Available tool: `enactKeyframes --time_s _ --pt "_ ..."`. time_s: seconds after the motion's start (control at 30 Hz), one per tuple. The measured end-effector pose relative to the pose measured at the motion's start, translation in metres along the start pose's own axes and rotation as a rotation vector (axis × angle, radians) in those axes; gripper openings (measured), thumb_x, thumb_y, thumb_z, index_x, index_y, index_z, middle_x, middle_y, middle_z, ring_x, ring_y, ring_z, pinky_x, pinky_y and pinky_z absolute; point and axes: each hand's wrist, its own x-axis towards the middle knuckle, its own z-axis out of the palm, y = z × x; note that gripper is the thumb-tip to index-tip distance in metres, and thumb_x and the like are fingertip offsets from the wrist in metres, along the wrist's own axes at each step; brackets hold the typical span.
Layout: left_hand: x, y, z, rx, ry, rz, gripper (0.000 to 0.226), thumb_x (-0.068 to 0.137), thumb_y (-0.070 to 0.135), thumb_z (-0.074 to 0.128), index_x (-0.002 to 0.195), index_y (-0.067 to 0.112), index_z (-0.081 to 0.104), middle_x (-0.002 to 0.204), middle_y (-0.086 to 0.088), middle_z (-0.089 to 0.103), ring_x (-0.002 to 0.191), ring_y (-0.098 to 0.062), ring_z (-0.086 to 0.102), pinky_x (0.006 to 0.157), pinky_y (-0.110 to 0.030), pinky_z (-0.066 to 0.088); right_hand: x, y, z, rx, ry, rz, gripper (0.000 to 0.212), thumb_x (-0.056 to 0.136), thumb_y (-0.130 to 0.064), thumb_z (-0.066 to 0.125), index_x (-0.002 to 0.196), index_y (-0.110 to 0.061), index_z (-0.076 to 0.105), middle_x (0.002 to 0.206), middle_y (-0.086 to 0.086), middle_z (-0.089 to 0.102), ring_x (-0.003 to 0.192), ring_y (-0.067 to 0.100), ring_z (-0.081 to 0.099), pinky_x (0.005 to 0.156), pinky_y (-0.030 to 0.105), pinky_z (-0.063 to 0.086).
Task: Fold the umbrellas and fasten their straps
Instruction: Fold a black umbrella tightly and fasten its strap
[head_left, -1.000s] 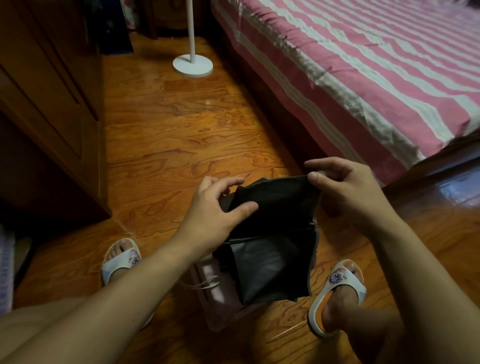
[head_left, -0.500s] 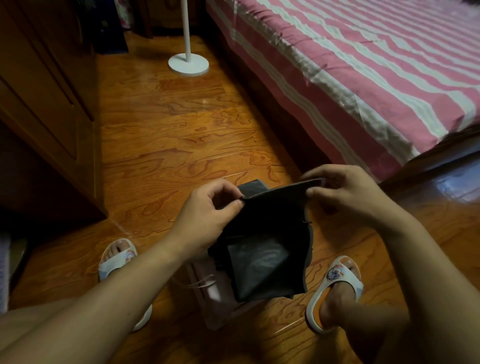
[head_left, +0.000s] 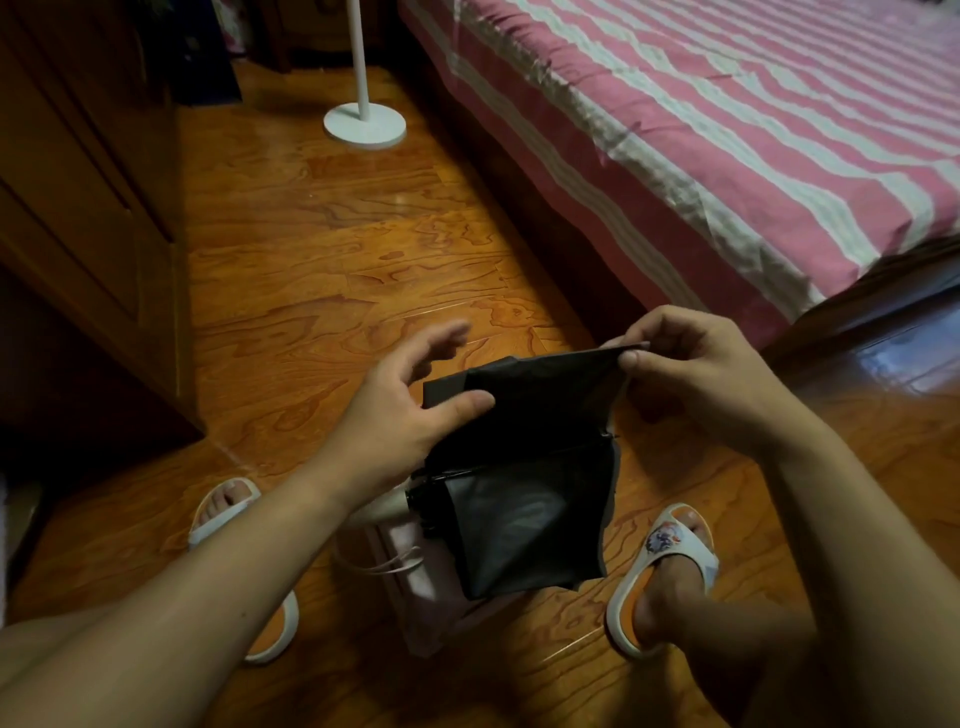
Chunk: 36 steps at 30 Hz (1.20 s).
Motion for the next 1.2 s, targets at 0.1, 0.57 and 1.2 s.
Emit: enactKeyframes --time_s 0.1,0.57,1.2 --pt "0.000 0.003 0.005 0.006 0.036 -0.025 0.019 0.084 0.021 0.080 0.101 0.029 0.076 0.100 0.013 0.074 0.101 0.000 0.067 0.088 -0.021 0.055 -0.001 -0.002 0.002 0.001 -0.010 0.017 0.013 0.093 0.002 0.066 0.095 -0.010 0.069 0.099 0.013 0.076 0.087 0.015 0.072 0.071 0.020 0.054" --pt "-0.004 -0.005 0.015 0.071 0.214 -0.062 0.016 0.084 0.025 0.081 0.090 0.026 0.066 0.079 0.003 0.060 0.074 -0.013 0.059 0.072 -0.041 0.054 -0.001 -0.003 0.007 0.031 0.109 0.067 0.025 0.092 0.004 0.066 0.110 -0.013 0.070 0.076 -0.011 0.074 0.078 -0.001 0.070 0.069 0.012 0.052" --pt "-0.021 0.008 0.030 0.010 0.317 -0.177 0.034 0.091 0.025 0.075 0.115 0.044 0.059 0.092 0.023 0.071 0.083 -0.007 0.069 0.078 -0.044 0.059 0.006 -0.004 0.014 0.011 0.106 0.070 0.025 0.094 -0.001 0.067 0.106 -0.022 0.073 0.089 -0.006 0.078 0.089 0.006 0.072 0.076 0.017 0.054"
